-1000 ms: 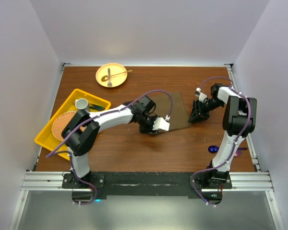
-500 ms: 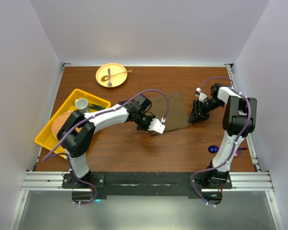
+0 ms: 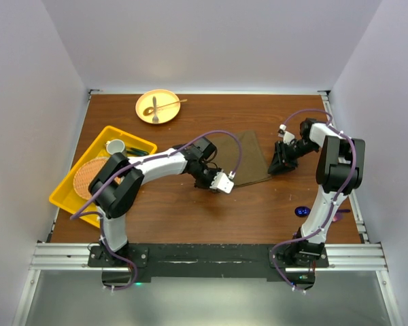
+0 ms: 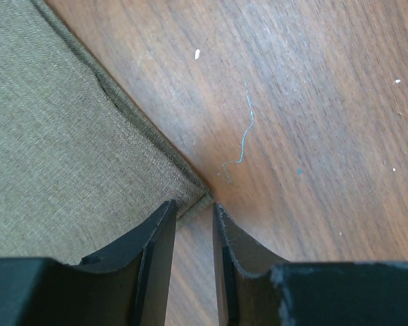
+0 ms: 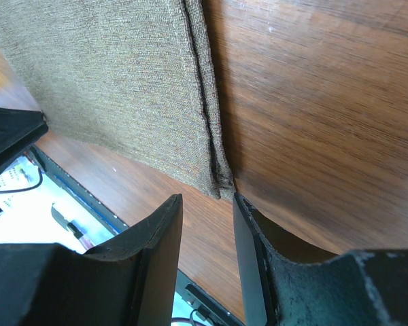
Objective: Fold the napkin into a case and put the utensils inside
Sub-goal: Smooth out the square-folded napkin at the center of the board.
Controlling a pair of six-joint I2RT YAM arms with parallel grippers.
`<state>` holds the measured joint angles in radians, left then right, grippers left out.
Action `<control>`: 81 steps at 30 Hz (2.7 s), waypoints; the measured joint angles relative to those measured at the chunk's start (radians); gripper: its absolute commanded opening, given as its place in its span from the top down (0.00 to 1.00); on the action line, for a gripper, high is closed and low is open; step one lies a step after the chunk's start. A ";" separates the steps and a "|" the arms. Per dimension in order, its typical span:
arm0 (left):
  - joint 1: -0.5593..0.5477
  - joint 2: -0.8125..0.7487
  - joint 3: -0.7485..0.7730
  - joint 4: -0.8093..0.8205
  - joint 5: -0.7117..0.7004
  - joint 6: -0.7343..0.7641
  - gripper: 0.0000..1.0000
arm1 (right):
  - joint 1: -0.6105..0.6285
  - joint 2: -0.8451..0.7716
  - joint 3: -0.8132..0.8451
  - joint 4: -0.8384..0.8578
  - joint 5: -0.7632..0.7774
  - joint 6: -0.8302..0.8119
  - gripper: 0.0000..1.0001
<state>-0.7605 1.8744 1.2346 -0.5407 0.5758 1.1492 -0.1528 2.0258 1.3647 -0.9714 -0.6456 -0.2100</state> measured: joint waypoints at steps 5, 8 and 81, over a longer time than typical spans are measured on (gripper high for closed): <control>-0.001 0.016 0.008 0.000 0.004 0.003 0.67 | -0.002 0.000 0.000 0.000 0.000 0.000 0.60; -0.001 0.024 0.016 0.000 0.006 0.013 0.68 | -0.004 0.000 0.000 0.000 0.000 0.000 0.60; 0.120 0.012 0.091 -0.043 0.164 -0.202 0.50 | -0.031 0.010 0.153 -0.058 -0.119 -0.041 0.55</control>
<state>-0.6403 1.8862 1.3258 -0.5838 0.7395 0.9470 -0.1837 2.0361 1.5177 -1.0298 -0.7650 -0.2512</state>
